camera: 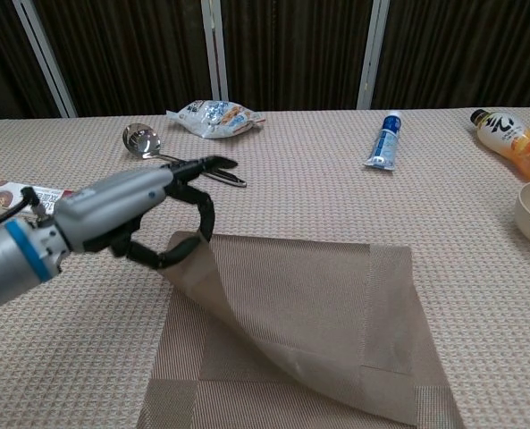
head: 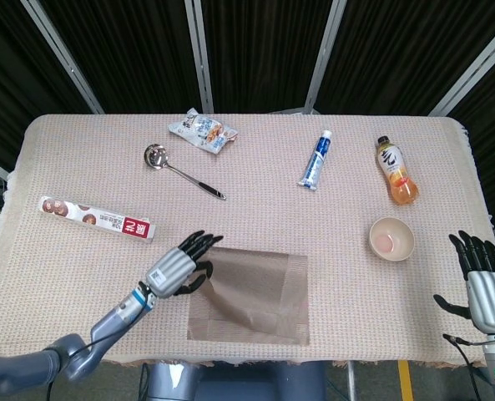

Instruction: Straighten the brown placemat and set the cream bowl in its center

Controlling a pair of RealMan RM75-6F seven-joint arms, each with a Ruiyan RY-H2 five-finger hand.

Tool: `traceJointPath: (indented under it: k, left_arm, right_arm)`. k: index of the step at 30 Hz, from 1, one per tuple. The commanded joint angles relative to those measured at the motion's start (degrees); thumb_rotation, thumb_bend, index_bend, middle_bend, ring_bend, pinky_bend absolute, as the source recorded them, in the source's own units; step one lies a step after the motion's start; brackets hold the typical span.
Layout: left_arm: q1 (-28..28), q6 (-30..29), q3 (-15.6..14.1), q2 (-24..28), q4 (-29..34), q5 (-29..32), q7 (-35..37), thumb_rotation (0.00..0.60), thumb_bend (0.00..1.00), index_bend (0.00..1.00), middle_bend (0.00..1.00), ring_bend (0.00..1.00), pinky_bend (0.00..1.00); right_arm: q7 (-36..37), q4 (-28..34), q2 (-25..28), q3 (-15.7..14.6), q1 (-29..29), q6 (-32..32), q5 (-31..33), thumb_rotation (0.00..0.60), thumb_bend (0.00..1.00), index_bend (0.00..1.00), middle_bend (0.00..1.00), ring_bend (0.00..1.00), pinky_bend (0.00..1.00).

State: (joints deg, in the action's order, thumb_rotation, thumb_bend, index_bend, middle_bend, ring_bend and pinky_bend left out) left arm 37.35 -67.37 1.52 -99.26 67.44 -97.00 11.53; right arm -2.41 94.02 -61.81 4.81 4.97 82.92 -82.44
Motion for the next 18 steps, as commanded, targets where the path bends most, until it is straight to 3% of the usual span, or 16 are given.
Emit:
traceJointPath:
  k: [1, 6, 9, 12, 15, 17, 18]
  left_arm:
    - [6.01, 7.44, 10.76, 0.67, 0.46, 10.06, 2.68, 0.600, 0.50, 0.68, 0.00, 0.00, 0.00]
    - [10.53, 13.69, 20.81, 0.03, -4.52, 21.66, 1.64, 0.600, 0.50, 0.68, 0.00, 0.00, 0.00]
    - [11.93, 18.20, 24.80, -0.52, -8.28, 29.56, 1.28, 0.600, 0.51, 0.69, 0.00, 0.00, 0.00]
    - [12.23, 21.10, 26.63, -1.22, -12.57, 35.51, 0.62, 0.600, 0.51, 0.69, 0.00, 0.00, 0.00]
    - [11.52, 22.86, 26.58, -1.90, -16.01, 38.74, 0.47, 0.600, 0.51, 0.69, 0.00, 0.00, 0.00]
    - [10.80, 23.83, 26.00, -1.97, -17.20, 39.53, 0.85, 0.600, 0.44, 0.58, 0.00, 0.00, 0.00]
    - [10.21, 24.74, 25.40, -1.66, -17.42, 39.60, 1.45, 0.600, 0.32, 0.39, 0.00, 0.00, 0.00]
  right_arm:
    - [-0.09, 0.08, 0.10, 0.03, 0.03, 0.06, -0.11, 0.600, 0.00, 0.00, 0.00, 0.00, 0.00]
    - [-0.29, 0.11, 0.18, 0.05, 0.03, 0.03, -0.02, 0.600, 0.00, 0.00, 0.00, 0.00, 0.00]
    - [-0.42, 0.18, 0.26, 0.09, 0.04, 0.02, 0.05, 0.600, 0.00, 0.00, 0.00, 0.00, 0.00]
    - [-0.58, 0.38, 0.36, 0.13, 0.01, 0.21, -0.07, 0.600, 0.00, 0.00, 0.00, 0.00, 0.00]
    - [-0.71, 0.54, 0.41, 0.13, -0.02, 0.34, -0.19, 0.600, 0.00, 0.00, 0.00, 0.00, 0.00]
    - [-0.81, 0.60, 0.42, 0.11, -0.01, 0.31, -0.17, 0.600, 0.00, 0.00, 0.00, 0.00, 0.00]
    - [-0.87, 0.63, 0.42, 0.10, -0.02, 0.30, -0.14, 0.600, 0.00, 0.00, 0.00, 0.00, 0.00]
